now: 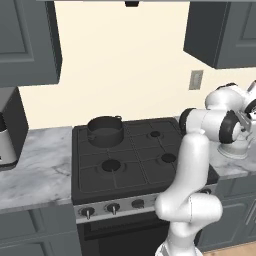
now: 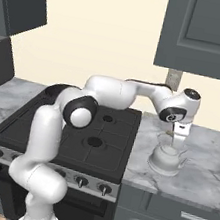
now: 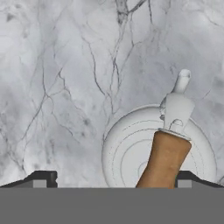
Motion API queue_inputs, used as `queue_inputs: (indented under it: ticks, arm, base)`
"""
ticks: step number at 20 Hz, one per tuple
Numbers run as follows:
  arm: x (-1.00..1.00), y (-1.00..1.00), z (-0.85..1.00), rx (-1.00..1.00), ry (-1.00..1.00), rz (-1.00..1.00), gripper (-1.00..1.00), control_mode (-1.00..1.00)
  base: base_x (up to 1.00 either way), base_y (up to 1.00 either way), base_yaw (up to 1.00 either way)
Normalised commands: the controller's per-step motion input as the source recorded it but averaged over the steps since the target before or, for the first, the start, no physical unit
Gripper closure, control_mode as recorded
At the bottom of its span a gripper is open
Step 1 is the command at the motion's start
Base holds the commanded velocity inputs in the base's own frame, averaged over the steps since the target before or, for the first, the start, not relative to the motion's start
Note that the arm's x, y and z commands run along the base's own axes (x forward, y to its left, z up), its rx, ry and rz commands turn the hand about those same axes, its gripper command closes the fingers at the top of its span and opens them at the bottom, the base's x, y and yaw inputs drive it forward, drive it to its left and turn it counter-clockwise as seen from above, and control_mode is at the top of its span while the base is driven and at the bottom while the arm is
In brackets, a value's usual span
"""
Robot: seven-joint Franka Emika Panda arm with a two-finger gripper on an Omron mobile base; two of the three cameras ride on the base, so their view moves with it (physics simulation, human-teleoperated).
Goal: Pick the kettle from the counter and place it on a stove burner. Then turn the burner on.
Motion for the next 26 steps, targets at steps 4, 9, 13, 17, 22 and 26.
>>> queue_inputs:
  ticks: [4, 9, 13, 17, 22, 26]
  arm:
    - [0.17, -0.02, -0.24, 0.0, 0.05, 0.0, 1.0, -1.0]
    - [-0.02, 0.02, -0.04, 0.0, 0.0, 0.0, 1.0, -1.0]
    - [-0.44, 0.43, -0.46, 0.0, -0.07, 0.0, 1.0, -1.0]
    - [-0.56, 0.73, -0.65, 0.0, -0.19, 0.0, 1.0, -1.0]
    - [-0.38, 0.43, 0.31, 0.0, -0.04, 0.0, 1.0, -1.0]
    - [-0.14, 0.13, 0.88, -0.02, 0.02, 0.0, 1.0, -1.0]
  base:
    - [0.0, 0.0, 0.0]
    - [0.0, 0.0, 0.0]
    - [0.0, 0.0, 0.0]
    - [0.0, 0.0, 0.0]
    - [0.0, 0.0, 0.0]
    - [0.0, 0.0, 0.0]
